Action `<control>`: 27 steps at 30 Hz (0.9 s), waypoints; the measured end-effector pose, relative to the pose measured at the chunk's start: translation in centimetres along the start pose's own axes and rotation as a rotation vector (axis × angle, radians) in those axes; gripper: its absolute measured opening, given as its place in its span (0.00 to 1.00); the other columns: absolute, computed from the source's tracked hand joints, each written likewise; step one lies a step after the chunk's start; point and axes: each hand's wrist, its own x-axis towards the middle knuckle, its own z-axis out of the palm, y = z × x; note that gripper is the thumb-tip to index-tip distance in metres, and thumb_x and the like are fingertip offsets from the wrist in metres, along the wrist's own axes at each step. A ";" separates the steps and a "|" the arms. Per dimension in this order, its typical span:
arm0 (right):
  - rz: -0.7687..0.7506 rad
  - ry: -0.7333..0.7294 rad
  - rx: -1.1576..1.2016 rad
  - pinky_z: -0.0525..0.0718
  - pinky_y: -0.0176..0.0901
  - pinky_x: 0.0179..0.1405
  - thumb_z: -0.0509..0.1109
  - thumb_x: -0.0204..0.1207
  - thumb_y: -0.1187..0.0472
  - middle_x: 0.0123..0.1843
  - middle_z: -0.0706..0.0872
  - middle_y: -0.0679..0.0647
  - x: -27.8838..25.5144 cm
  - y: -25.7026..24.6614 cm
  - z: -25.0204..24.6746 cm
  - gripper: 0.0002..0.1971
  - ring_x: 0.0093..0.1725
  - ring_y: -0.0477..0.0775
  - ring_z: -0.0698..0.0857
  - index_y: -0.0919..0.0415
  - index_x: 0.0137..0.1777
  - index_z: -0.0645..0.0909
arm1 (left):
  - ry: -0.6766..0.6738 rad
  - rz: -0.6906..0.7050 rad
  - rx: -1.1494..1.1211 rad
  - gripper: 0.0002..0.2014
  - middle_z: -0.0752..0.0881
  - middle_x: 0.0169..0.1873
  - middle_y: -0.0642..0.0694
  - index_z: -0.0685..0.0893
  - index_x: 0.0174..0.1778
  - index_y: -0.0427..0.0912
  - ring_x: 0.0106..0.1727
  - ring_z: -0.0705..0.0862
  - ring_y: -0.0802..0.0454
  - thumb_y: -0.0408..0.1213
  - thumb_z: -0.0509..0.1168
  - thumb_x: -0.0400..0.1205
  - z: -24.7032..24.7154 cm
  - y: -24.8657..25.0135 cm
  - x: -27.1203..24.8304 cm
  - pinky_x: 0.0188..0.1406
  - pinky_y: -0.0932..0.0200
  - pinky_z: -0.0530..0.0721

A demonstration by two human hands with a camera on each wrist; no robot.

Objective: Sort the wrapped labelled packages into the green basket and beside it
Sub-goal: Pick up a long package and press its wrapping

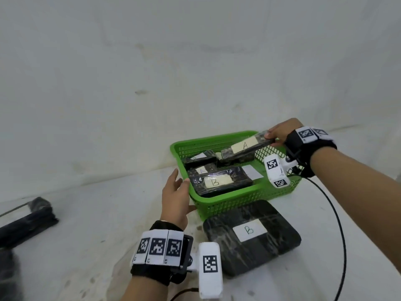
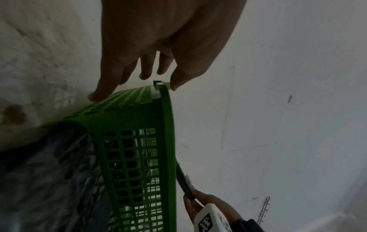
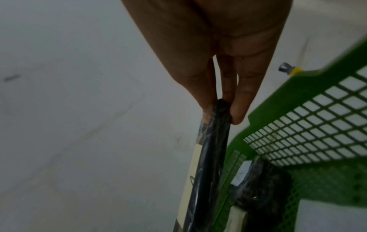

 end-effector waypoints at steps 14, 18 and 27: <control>0.125 -0.073 -0.304 0.72 0.32 0.07 0.73 0.78 0.71 0.34 0.82 0.57 1.4 0.6 3.6 0.13 0.10 0.45 0.79 0.72 0.62 0.85 | -0.099 0.037 -0.016 0.24 0.86 0.62 0.43 0.71 0.79 0.55 0.51 0.87 0.46 0.29 0.57 0.89 -0.8 0.4 0.7 0.50 0.41 0.87; 0.202 -0.142 -0.408 0.68 0.29 0.06 0.67 0.84 0.68 0.37 0.83 0.59 2.4 1.3 3.0 0.09 0.21 0.54 0.79 0.70 0.61 0.83 | -0.097 0.043 -0.008 0.23 0.86 0.62 0.43 0.73 0.76 0.57 0.54 0.86 0.44 0.29 0.57 0.89 -0.7 0.3 0.8 0.55 0.37 0.86; 0.275 -0.285 -0.331 0.85 0.34 0.25 0.70 0.79 0.69 0.20 0.86 0.45 6.3 5.2 2.0 0.12 0.22 0.42 0.87 0.64 0.61 0.76 | -0.097 0.066 0.016 0.23 0.87 0.60 0.43 0.73 0.77 0.57 0.53 0.87 0.44 0.29 0.57 0.89 -0.8 0.1 0.9 0.50 0.40 0.88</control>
